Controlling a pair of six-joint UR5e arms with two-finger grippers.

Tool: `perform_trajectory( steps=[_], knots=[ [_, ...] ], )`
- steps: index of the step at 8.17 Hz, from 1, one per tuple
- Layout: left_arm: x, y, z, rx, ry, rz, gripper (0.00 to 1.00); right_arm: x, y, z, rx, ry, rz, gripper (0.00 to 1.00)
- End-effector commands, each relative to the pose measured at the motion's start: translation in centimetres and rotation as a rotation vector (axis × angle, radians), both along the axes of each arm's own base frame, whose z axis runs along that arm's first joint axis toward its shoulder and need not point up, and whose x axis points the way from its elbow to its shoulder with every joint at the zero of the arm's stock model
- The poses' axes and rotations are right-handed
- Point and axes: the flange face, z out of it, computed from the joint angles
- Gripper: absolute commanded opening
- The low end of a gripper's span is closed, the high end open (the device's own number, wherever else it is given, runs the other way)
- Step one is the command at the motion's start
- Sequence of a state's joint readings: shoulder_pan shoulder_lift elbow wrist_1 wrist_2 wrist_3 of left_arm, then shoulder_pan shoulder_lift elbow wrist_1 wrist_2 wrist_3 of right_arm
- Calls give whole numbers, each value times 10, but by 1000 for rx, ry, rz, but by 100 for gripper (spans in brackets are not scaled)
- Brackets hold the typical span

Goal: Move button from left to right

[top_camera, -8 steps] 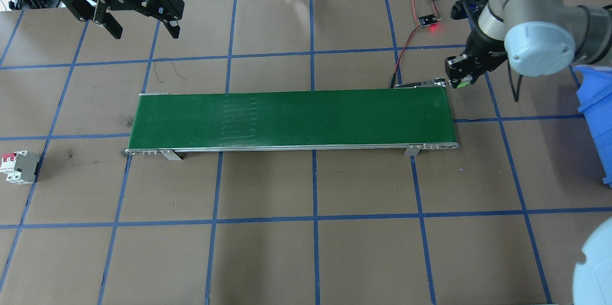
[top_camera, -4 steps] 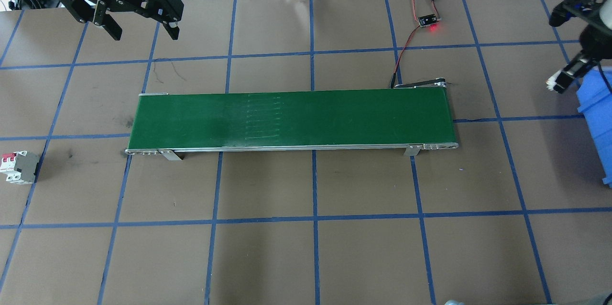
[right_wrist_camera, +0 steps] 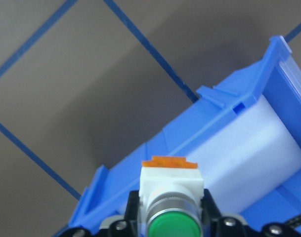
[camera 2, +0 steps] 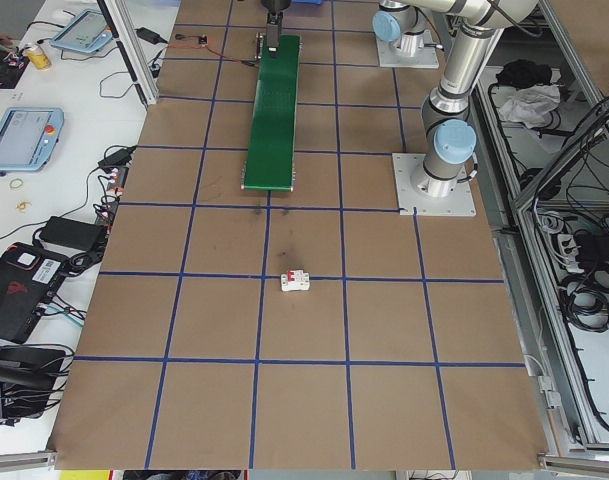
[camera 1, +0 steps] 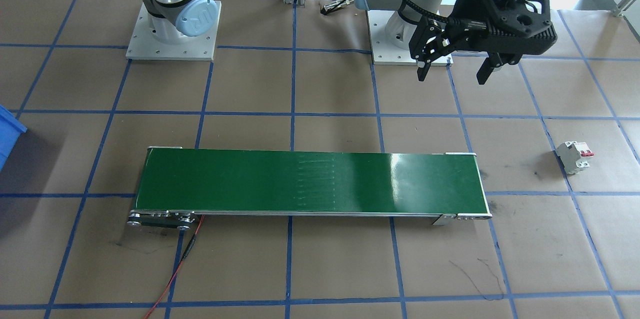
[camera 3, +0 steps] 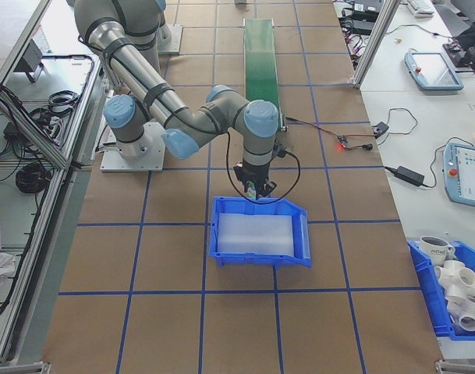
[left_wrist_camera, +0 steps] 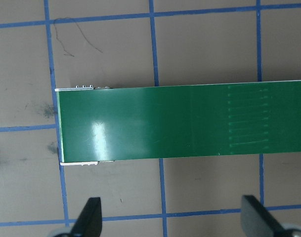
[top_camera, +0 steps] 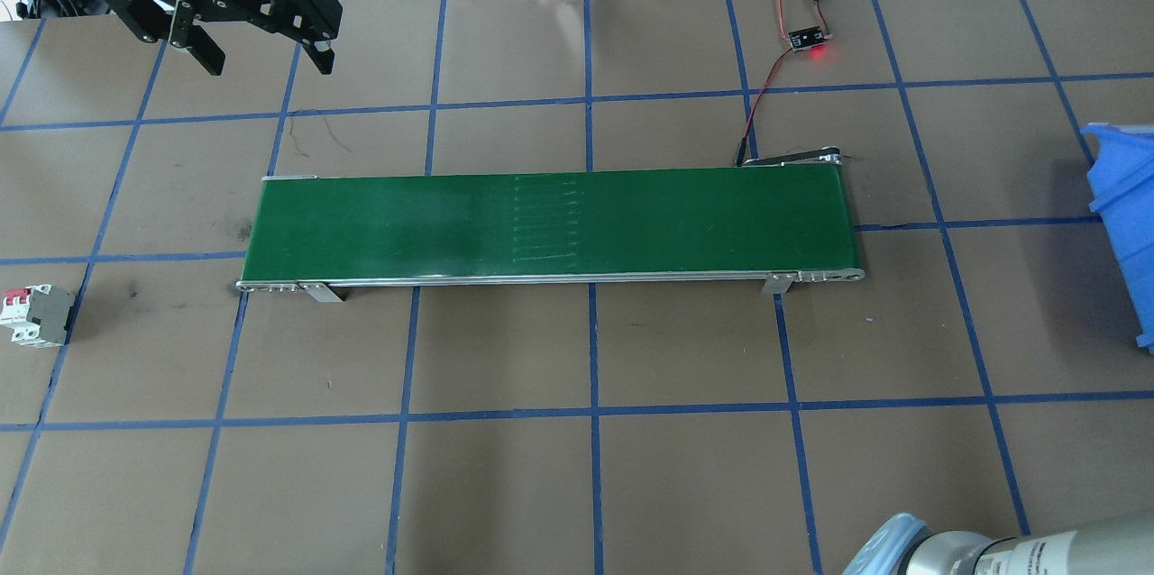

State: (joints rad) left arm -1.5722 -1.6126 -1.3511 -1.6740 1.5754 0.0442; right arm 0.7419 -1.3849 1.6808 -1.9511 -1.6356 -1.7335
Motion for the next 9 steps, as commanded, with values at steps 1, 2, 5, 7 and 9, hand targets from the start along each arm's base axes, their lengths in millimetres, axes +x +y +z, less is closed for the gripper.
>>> perform_trajectory(
  steps=[1,2,5,7,9],
  knots=[
    [0,-5,7,-65,7,13,100,-77,5,-43,-76,34,233,0],
    [0,-5,7,-65,12,12,100,-87,-2,-79,-62,-6,244,0],
    [-1,-4,11,-69,16,3,100,-100,-11,-139,-42,-33,289,0],
    [-2,-3,14,-76,17,-1,100,-102,-11,-153,-27,-30,289,0],
    [1,2,20,-88,15,4,100,-101,-11,-148,-36,-26,290,38]
  ],
)
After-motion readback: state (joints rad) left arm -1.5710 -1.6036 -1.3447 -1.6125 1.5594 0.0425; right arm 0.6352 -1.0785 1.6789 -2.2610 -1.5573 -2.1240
